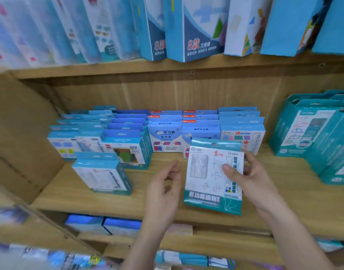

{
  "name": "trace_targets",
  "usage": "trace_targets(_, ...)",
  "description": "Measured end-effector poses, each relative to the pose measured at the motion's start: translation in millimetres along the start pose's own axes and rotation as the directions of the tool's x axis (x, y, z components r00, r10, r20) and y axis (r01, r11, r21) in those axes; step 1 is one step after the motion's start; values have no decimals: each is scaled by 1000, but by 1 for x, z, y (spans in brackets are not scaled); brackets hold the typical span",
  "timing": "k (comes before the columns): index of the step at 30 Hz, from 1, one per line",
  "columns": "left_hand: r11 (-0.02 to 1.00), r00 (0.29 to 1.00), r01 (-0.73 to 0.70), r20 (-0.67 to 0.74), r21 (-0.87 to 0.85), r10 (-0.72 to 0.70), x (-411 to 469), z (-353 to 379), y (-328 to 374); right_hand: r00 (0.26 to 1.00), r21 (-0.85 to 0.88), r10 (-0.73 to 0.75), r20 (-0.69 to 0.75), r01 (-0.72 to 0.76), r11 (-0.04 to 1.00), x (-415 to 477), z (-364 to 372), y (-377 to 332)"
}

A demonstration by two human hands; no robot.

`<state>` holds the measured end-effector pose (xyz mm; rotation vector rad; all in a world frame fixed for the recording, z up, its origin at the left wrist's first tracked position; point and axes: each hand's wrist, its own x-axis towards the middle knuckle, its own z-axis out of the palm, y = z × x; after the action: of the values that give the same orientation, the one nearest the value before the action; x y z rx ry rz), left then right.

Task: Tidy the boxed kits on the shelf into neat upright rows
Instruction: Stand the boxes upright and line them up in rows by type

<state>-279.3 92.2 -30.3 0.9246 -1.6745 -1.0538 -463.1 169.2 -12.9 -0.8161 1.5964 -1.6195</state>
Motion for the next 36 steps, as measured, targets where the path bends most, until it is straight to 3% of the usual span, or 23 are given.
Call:
trace_targets(5,983,932,-39,-349,181,101,4,-102,-20,999,-42,-35,-1,34,999,3,55,13)
trace_targets(8,989,895,71,-445,133,-5,17,-152,-38,1000,-28,-25,18,25,999,1,85,23)
trace_targets(11,977,922,208,-322,-53,-214,31,-189,-50,999,-27,-15,31,15,1000,-2,113,29)
trace_targets(15,938,951,294,-43,-185,-307,47,-215,-70,999,-15,-33,-2,33,999,-7,133,33)
trace_targets(18,945,949,314,30,-95,-313,53,-215,-79,998,-5,-46,-41,45,999,-7,138,34)
trace_targets(23,950,953,298,78,-89,-292,52,-215,-82,995,-3,-28,-94,28,1000,-9,138,37)
trace_targets(30,964,918,266,310,-23,-246,52,-176,-77,999,-85,20,-29,-22,996,-3,125,22)
trace_targets(36,982,935,188,301,30,-188,55,-138,-77,999,-113,50,3,-50,992,-3,120,21)
